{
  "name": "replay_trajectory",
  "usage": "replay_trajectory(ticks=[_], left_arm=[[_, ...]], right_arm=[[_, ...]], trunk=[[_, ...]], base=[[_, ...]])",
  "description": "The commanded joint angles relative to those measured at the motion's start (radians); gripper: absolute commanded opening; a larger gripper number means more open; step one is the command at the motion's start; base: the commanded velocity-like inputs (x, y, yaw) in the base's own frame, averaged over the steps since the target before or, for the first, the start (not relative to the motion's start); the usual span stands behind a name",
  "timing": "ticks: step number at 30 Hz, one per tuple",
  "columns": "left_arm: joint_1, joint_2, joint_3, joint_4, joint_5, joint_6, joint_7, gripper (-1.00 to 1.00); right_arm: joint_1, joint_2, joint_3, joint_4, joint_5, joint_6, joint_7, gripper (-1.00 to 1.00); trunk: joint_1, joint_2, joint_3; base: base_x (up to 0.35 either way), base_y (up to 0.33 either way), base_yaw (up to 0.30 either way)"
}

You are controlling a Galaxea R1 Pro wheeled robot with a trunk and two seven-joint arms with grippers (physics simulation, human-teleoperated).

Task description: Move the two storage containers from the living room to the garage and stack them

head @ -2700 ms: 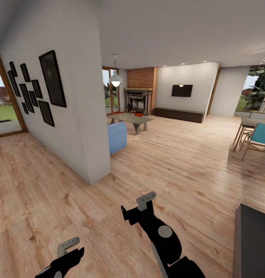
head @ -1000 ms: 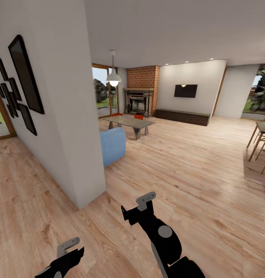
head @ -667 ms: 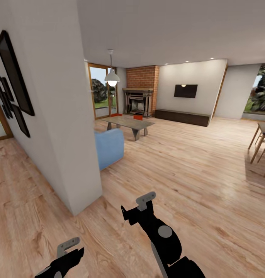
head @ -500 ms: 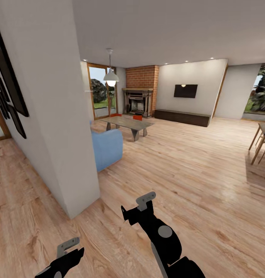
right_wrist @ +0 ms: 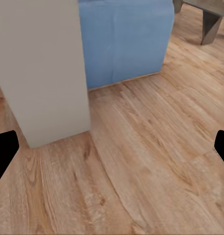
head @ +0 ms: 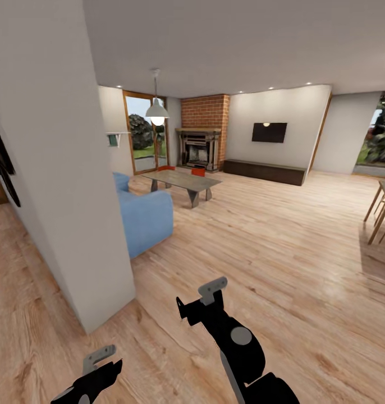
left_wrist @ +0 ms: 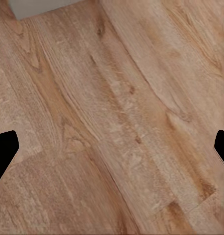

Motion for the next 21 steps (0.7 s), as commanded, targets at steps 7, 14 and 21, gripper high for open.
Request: replay_trajectory(ticks=[7, 14, 21], left_arm=[[0.0, 0.0, 0.0, 0.0, 0.0, 0.0, 0.0, 1.0], [0.0, 0.0, 0.001, 0.0, 0.0, 0.0, 0.0, 1.0], [0.0, 0.0, 0.0, -0.001, 0.0, 0.0, 0.0, 1.0]], right_arm=[[0.0, 0.0, 0.004, -0.011, -0.003, 0.002, 0.0, 1.0], [0.0, 0.0, 0.005, -0.012, -0.004, 0.001, -0.002, 1.0], [0.0, 0.0, 0.003, -0.011, -0.002, 0.001, 0.0, 1.0]], trunk=[[0.0, 0.0, 0.003], [0.0, 0.0, 0.003], [0.0, 0.0, 0.002]], base=[[0.335, -0.017, -0.126], [0.337, 0.0, -0.293], [0.337, 0.0, -0.286]])
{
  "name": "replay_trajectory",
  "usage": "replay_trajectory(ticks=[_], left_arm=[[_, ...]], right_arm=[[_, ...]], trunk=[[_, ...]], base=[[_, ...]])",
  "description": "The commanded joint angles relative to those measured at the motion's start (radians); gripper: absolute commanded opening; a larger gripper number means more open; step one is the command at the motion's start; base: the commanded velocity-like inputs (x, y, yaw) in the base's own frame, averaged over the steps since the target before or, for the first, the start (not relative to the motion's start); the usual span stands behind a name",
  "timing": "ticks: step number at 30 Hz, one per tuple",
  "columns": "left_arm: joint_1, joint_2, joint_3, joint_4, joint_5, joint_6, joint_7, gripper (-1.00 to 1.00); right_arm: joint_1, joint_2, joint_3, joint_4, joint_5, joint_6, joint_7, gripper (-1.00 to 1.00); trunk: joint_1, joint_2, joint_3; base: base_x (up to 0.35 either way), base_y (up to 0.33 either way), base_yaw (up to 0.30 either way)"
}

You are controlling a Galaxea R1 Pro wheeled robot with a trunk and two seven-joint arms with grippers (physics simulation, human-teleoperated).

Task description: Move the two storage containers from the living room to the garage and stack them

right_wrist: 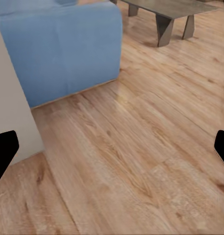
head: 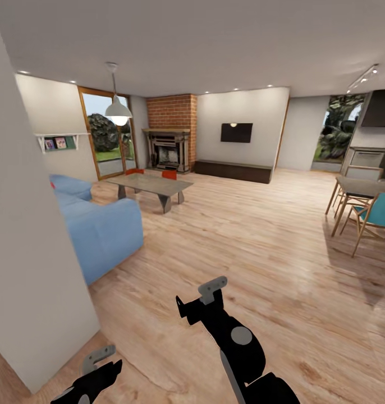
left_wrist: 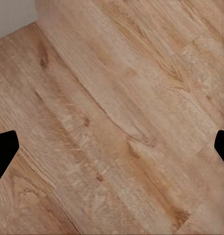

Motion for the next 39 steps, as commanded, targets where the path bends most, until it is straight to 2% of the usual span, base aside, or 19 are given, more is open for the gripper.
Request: replay_trajectory(ticks=[1, 26, 39], left_arm=[[0.0, 0.0, 0.0, 0.0, 0.0, 0.0, 0.0, 1.0], [0.0, -0.003, 0.0, -0.001, 0.0, 0.0, 0.0, 1.0], [0.0, -0.003, 0.0, 0.0, 0.0, 0.0, 0.0, 1.0]], right_arm=[[0.0, 0.0, -0.001, 0.0, 0.0, 0.0, 0.001, 1.0], [0.0, 0.0, -0.005, 0.001, 0.003, 0.003, 0.007, 1.0], [0.0, 0.0, -0.005, 0.001, 0.003, 0.003, 0.007, 1.0]], trunk=[[0.0, 0.0, 0.0], [0.0, 0.0, -0.001], [0.0, 0.0, -0.001]], base=[[0.337, 0.0, -0.18], [0.337, -0.002, -0.016], [0.337, -0.071, 0.0]])
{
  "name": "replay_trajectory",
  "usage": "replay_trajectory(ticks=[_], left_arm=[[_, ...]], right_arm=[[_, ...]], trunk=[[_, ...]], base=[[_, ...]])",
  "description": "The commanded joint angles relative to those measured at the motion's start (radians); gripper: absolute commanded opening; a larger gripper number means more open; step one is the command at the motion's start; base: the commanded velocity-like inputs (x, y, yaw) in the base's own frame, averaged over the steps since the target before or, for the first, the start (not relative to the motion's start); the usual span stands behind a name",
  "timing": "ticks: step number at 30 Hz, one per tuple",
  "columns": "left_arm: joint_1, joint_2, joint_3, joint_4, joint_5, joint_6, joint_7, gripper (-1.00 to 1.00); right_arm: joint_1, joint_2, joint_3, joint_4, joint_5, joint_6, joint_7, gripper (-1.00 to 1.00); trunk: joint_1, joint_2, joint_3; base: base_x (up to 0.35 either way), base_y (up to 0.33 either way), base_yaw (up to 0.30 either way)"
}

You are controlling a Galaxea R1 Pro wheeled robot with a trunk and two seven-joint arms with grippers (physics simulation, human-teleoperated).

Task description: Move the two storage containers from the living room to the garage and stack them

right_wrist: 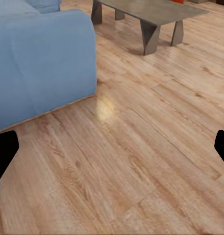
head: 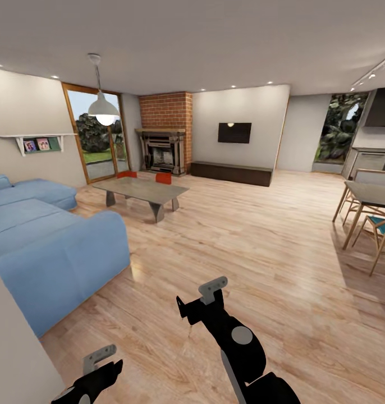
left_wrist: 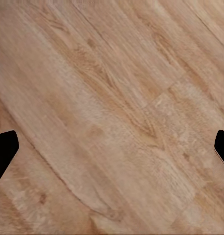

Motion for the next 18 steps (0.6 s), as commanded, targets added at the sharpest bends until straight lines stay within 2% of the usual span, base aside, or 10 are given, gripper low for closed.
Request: replay_trajectory(ticks=[1, 18], left_arm=[[0.0, 0.0, 0.0, 0.0, 0.0, 0.0, 0.0, 1.0], [0.0, 0.001, 0.0, 0.0, 0.0, 0.0, 0.0, 1.0]], right_arm=[[0.0, 0.0, 0.0, 0.0, 0.0, 0.0, 0.0, 1.0], [0.0, 0.0, 0.0, 0.0, 0.0, 0.0, 0.0, 1.0]], trunk=[[0.0, 0.0, 0.0], [0.0, 0.0, 0.0]], base=[[0.337, -0.081, 0.0], [0.337, -0.082, 0.0]])
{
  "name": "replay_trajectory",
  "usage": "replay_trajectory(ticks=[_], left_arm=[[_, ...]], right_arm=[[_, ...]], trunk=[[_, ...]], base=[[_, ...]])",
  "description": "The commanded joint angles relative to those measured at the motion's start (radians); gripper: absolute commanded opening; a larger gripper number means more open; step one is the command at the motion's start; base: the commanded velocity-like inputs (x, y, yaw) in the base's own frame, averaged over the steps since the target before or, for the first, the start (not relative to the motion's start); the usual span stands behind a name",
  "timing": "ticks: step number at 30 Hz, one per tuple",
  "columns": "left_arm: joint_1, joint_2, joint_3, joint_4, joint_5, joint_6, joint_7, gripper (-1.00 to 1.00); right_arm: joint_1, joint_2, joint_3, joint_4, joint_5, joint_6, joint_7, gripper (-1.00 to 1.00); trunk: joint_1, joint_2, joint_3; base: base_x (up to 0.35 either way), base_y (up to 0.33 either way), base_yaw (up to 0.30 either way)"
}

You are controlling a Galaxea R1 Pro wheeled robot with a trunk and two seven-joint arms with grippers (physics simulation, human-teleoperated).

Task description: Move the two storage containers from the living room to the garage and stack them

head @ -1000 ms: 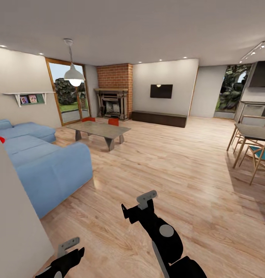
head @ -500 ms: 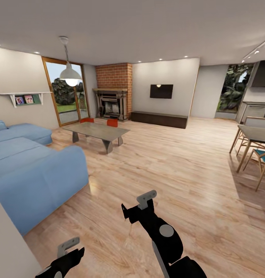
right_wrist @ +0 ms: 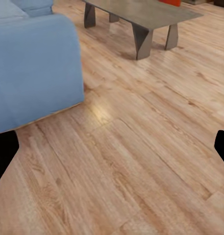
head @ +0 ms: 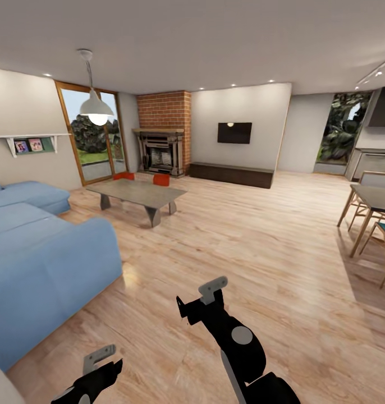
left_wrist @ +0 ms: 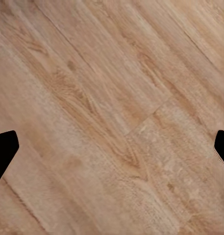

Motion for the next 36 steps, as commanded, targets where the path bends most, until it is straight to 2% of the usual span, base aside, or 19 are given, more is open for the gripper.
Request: replay_trajectory(ticks=[1, 36], left_arm=[[0.0, 0.0, 0.0, 0.0, 0.0, 0.0, 0.0, 1.0], [0.0, 0.0, 0.0, 0.001, 0.0, 0.0, 0.0, 1.0]], right_arm=[[0.0, 0.0, 0.0, 0.0, 0.0, 0.0, 0.0, 1.0], [0.0, 0.0, -0.002, -0.001, 0.0, 0.0, -0.003, 1.0]], trunk=[[0.0, 0.0, 0.0], [0.0, 0.0, 0.0]], base=[[0.337, -0.082, 0.0], [0.337, -0.083, 0.0]])
